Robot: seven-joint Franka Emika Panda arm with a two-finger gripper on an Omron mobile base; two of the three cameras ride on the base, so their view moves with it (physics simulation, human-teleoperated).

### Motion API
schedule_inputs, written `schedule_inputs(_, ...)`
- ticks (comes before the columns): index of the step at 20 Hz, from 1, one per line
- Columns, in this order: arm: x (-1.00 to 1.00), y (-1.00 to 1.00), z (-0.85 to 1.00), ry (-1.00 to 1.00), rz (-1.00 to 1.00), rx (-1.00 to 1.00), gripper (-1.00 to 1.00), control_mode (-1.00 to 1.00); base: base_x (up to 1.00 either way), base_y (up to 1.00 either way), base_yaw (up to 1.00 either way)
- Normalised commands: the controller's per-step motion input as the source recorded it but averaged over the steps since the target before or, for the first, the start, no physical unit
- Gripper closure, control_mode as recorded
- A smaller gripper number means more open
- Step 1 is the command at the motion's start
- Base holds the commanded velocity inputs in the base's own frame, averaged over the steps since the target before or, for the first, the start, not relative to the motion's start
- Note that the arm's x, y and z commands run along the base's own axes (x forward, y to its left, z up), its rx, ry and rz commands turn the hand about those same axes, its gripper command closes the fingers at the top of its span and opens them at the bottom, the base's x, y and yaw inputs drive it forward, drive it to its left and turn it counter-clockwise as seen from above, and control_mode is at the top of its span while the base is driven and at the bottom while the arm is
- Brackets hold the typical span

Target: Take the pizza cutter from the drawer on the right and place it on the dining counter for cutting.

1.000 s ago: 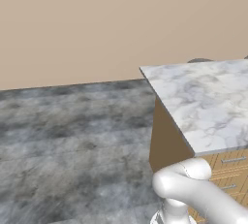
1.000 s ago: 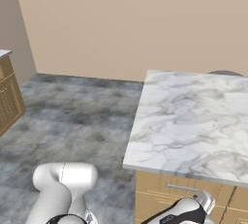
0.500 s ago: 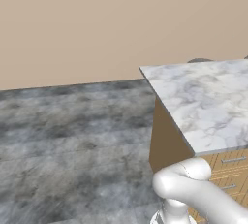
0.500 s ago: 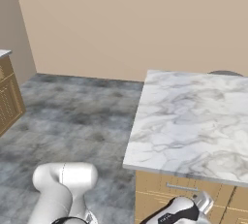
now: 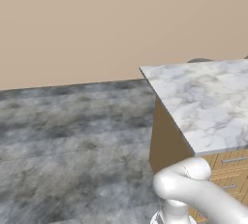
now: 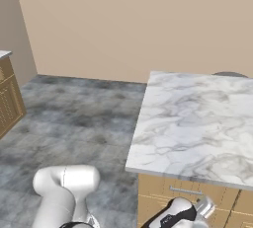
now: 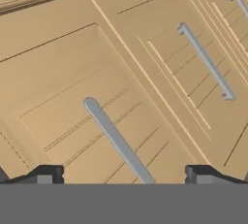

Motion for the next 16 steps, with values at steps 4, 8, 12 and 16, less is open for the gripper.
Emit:
schedule_inputs(4,0.28,0.0,-0.29,0.0,-0.07,0.01,-1.0,-1.0,0.0,0.0,0.0)
schedule_inputs(8,0.48,0.0,-0.27,-0.05,-0.05,0.05,-1.0,-1.0,0.0,0.0,0.0)
schedule_inputs(12,0.31,0.0,-0.21,-0.05,-0.02,0.01,-1.0,-1.0,0.0,0.0,0.0)
schedule_inputs(16,0.25,-0.01,-0.21,-0.1,0.0,0.0,-1.0,-1.0,0.0,0.0,0.0)
